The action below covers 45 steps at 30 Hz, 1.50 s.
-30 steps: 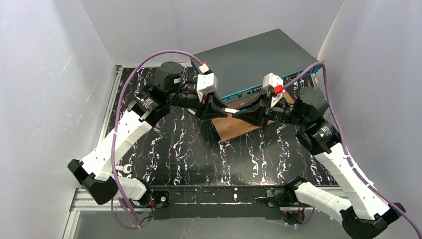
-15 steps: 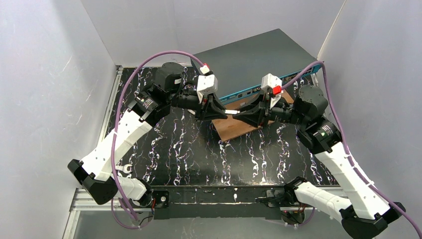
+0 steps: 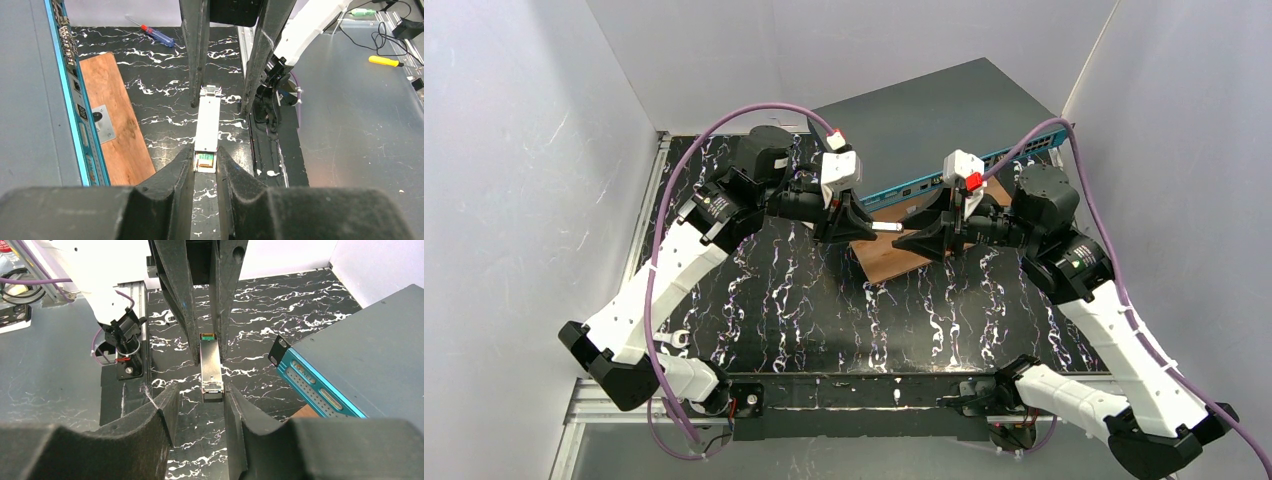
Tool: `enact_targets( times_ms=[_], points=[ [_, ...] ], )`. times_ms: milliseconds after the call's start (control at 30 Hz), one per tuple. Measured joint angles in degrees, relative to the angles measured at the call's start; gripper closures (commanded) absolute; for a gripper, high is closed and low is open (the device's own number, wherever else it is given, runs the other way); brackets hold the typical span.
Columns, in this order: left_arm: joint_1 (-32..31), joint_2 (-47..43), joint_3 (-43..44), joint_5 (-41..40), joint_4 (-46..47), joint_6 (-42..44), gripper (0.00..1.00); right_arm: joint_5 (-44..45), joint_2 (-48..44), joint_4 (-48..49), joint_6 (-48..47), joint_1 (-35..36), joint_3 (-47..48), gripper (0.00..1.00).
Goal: Insert the plug into the switch port
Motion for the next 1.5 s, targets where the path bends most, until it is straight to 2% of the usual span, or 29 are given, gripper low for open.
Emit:
enact_targets(
  times_ms=[233,467,567,733,767,800,833,967,1033,1100,1300,1500],
  points=[
    [-0.09,0.15,0.66,-0.44,-1.09,0.57,1.0,-0.22,0.61,-0.46,-0.31,0.0,0.02,0.58],
    [-0.33,1.01,1.09,-0.68,-2.38,1.33,1.0,-0.2,1.2,-0.39,-0.37,0.0,0.04,0.65],
    [-0.35,1.16,1.25,-0.7,-3.02,1.66,1.0,-0.17,1.57,-0.37,-0.44,0.0,0.04,0.72],
    [-0.52,1.42,1.84,-0.7,-3.78,2.19,1.0,0.0,1.68,-0.42,-0.74,0.0,0.09,0.98],
    [-0.52,1.44,1.86,-0.7,-3.87,2.25,1.0,0.02,1.68,-0.61,-0.68,0.0,0.13,0.99],
    [-0.55,1.46,1.9,-0.76,-4.0,2.29,0.98,0.07,1.68,-0.7,-0.72,-0.02,0.13,0.99],
    [-0.55,1.49,1.92,-0.83,-4.13,2.34,0.86,0.17,1.68,-0.92,-0.68,0.0,0.13,0.99],
    [-0.66,1.46,1.92,-3.48,-4.24,2.62,0.54,1.92,1.68,-1.77,-0.79,0.0,0.17,0.99],
    [-0.74,1.33,1.9,-6.62,-4.5,2.69,0.46,3.87,1.66,-3.06,-0.98,0.02,0.22,0.99],
    [-0.74,0.9,1.62,-9.97,-4.72,2.36,0.42,6.49,1.44,-4.39,-1.25,0.0,0.22,0.99],
    [-0.57,-2.05,-0.81,-22.23,-5.31,0.15,0.41,17.03,-0.09,-8.04,-2.19,0.0,-0.24,0.99],
    [0.33,-2.67,-3.93,-28.13,-5.2,-2.54,0.42,28.59,-3.3,-9.6,-2.1,0.0,-3.93,0.99]
  ],
)
